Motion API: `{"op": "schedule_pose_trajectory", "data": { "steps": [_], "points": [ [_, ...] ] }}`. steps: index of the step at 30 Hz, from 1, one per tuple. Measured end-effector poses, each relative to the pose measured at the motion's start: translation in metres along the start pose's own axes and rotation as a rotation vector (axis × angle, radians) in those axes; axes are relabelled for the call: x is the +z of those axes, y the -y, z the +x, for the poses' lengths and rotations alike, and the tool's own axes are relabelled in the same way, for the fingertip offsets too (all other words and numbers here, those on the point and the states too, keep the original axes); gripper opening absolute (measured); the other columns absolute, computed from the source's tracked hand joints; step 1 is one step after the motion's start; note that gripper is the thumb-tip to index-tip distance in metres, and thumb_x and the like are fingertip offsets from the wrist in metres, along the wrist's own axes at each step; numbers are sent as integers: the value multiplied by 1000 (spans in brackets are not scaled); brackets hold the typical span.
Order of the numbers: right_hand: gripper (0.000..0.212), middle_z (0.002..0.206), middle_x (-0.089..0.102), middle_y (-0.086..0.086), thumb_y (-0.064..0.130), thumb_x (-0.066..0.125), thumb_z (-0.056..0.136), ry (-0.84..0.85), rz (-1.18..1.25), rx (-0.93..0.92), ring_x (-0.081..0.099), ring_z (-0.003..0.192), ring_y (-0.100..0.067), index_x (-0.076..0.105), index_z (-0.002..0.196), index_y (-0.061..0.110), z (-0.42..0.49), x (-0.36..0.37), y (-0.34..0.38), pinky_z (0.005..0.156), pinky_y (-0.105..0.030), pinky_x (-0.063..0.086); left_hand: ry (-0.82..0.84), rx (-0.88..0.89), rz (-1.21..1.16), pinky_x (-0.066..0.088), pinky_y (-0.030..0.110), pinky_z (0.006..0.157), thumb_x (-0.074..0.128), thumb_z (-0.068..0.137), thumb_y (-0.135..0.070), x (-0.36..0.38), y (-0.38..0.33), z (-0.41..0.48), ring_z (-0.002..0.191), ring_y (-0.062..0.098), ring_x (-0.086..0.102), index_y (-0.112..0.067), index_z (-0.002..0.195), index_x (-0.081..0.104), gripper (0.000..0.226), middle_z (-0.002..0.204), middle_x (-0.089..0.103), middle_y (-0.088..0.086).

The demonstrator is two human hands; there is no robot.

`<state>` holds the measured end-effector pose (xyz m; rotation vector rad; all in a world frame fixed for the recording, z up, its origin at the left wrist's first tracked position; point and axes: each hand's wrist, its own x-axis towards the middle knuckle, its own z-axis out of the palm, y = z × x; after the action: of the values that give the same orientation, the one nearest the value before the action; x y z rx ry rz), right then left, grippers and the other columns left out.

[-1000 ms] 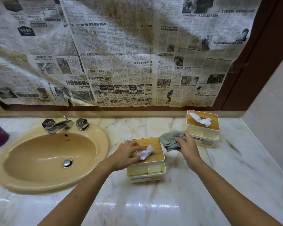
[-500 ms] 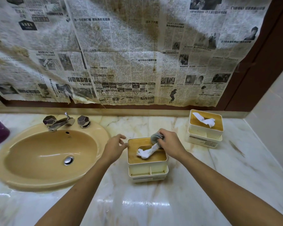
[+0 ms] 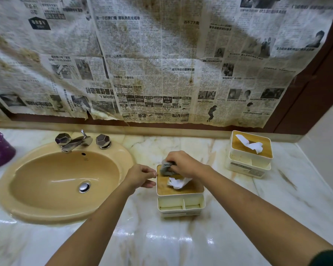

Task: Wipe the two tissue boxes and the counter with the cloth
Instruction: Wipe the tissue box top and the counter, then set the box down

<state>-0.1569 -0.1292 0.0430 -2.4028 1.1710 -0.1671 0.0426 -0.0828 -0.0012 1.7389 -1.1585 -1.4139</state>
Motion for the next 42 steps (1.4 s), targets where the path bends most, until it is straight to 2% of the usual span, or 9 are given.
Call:
{"op": "schedule_pose_trajectory", "data": {
  "steps": [6, 11, 18, 24, 33, 36, 38, 40, 42],
  "points": [
    [5, 90, 58, -1, 10, 59, 86, 11, -30, 48, 55, 83, -19, 63, 82, 11, -24, -13, -35, 77, -39, 48, 26, -22, -66, 61, 29, 61, 74, 85, -9, 0, 1, 0, 64, 23, 73, 0, 97, 73, 14, 84, 74, 17],
    [22, 111, 55, 0, 30, 61, 94, 26, 38, 65, 54, 97, -18, 69, 107, 15, -17, -3, -27, 85, -32, 44, 33, -15, -90, 62, 30, 63, 73, 86, -10, 3, 1, -1, 64, 23, 72, -1, 97, 72, 15, 84, 74, 14],
    [20, 114, 54, 0, 21, 57, 94, 6, -31, -25, 55, 98, -19, 69, 107, 12, -15, 5, -21, 86, -32, 44, 21, 2, -72, 60, 32, 59, 71, 86, -9, 5, 0, -5, 67, 25, 71, 2, 99, 70, 17, 88, 71, 12],
    [18, 113, 54, 0, 15, 57, 93, -32, -94, 43, 56, 99, -19, 69, 105, 10, -37, -4, -42, 87, -33, 45, 23, 39, -22, 57, 28, 52, 68, 89, -6, 14, -3, -7, 66, 23, 70, 3, 103, 67, 17, 91, 69, 12],
    [23, 113, 58, -4, 7, 53, 90, -26, -58, -35, 54, 100, -20, 68, 107, 11, 5, 16, 8, 84, -33, 43, 51, 43, -88, 62, 37, 63, 71, 88, -17, 13, 2, -7, 70, 23, 70, -2, 100, 69, 18, 90, 69, 7],
    [14, 88, 60, -4, 3, 51, 89, -80, 137, 72, 55, 82, -22, 60, 83, 13, 5, 7, 3, 67, -25, 41, 54, 7, -116, 62, 41, 68, 61, 93, -10, 10, 4, -8, 74, 25, 71, -3, 106, 68, 17, 104, 69, 15],
    [13, 84, 63, -4, 7, 53, 93, -219, 344, 197, 60, 77, -22, 59, 84, 14, 0, -1, -6, 60, -20, 44, 48, 15, -81, 61, 38, 68, 56, 94, -10, 8, 5, -10, 77, 24, 70, -9, 112, 65, 20, 112, 67, 17],
    [9, 90, 68, -9, 12, 54, 96, -357, 551, 292, 66, 82, -24, 63, 94, 10, -9, -9, -15, 70, -31, 56, 25, 84, 55, 56, 33, 69, 59, 92, -13, 7, 4, -13, 80, 19, 67, -16, 114, 62, 23, 114, 64, 13],
    [13, 99, 70, -10, 14, 52, 98, -457, 764, 355, 68, 93, -25, 64, 101, 14, -23, -15, -23, 85, -42, 57, 34, 179, 183, 53, 28, 73, 61, 90, -12, 7, 3, -15, 88, 17, 63, -23, 122, 57, 34, 120, 57, 5]
  ]
}}
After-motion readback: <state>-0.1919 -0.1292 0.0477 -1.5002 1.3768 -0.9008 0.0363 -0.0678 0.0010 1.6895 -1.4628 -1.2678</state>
